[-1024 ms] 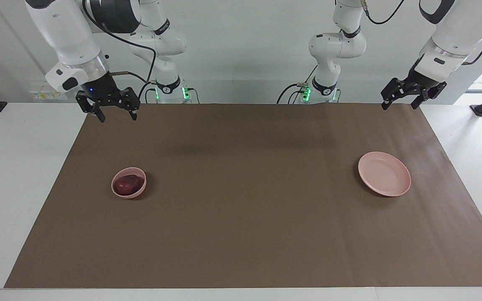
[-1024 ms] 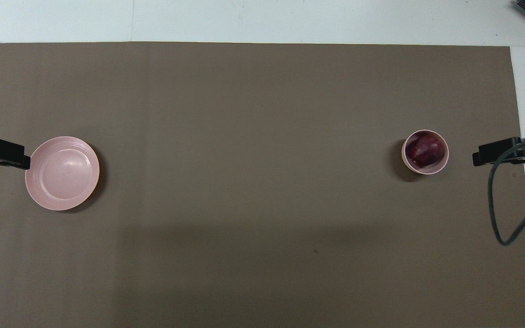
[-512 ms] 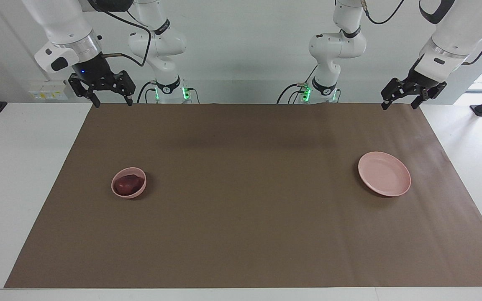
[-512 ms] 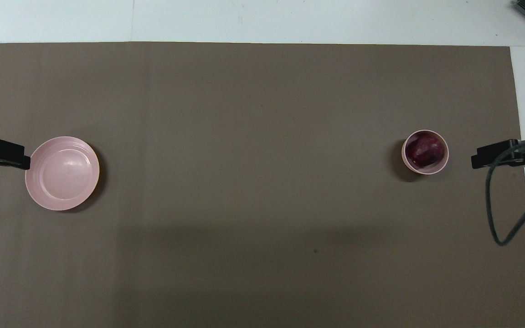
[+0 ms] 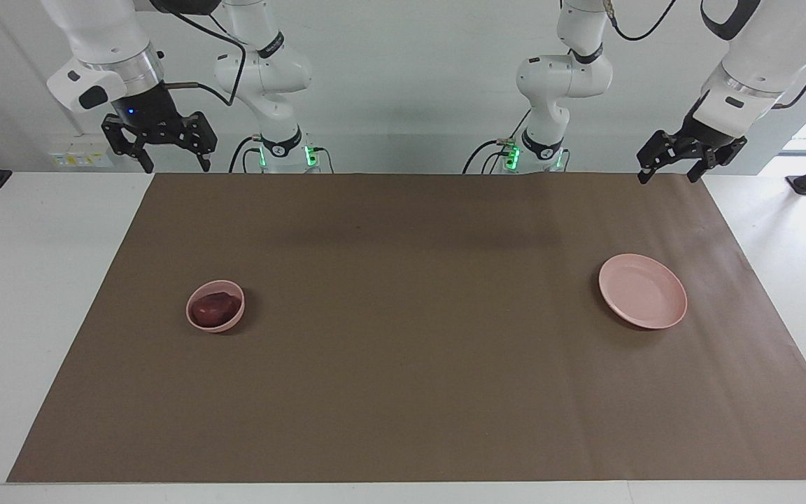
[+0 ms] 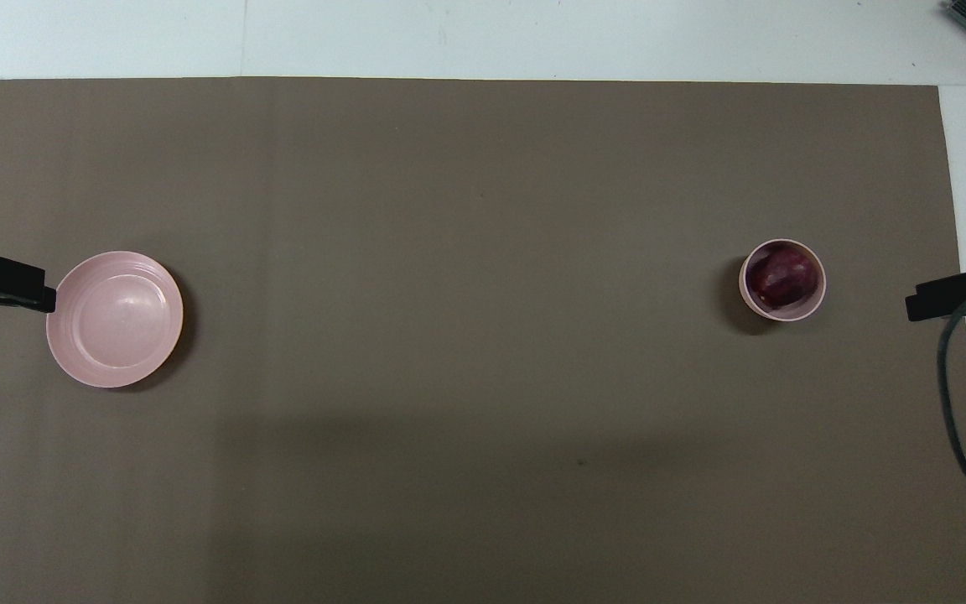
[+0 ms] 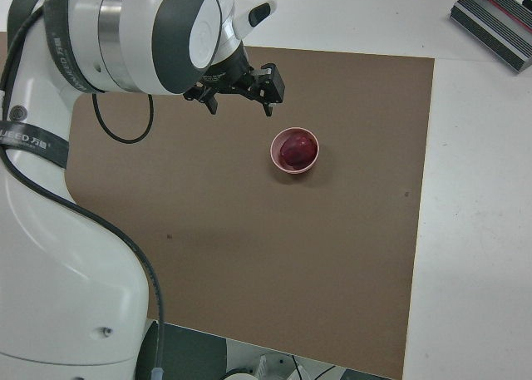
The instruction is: Move apple from plate to bowl
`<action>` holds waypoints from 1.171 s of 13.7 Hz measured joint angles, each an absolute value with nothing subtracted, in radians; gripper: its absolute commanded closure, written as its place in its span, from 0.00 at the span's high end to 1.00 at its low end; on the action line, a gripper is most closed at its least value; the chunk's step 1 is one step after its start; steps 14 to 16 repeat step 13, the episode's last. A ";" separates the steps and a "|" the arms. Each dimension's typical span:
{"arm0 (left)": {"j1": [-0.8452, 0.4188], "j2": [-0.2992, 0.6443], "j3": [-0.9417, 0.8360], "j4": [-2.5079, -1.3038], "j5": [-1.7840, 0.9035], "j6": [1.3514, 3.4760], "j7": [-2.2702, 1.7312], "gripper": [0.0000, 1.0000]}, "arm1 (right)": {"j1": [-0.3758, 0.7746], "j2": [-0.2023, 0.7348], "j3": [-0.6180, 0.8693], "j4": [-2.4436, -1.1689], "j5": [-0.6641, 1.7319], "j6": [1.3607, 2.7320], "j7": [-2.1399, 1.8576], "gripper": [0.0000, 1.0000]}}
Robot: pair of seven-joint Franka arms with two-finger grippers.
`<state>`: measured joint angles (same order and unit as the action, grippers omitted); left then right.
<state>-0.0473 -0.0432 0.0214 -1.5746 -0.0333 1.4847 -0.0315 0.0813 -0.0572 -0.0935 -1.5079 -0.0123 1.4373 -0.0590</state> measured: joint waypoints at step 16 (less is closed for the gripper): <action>-0.047 -0.043 0.021 -1.575 -0.033 1.484 -0.032 1.00 | 0.071 -0.059 -0.096 -1.504 -0.006 1.436 -0.056 1.00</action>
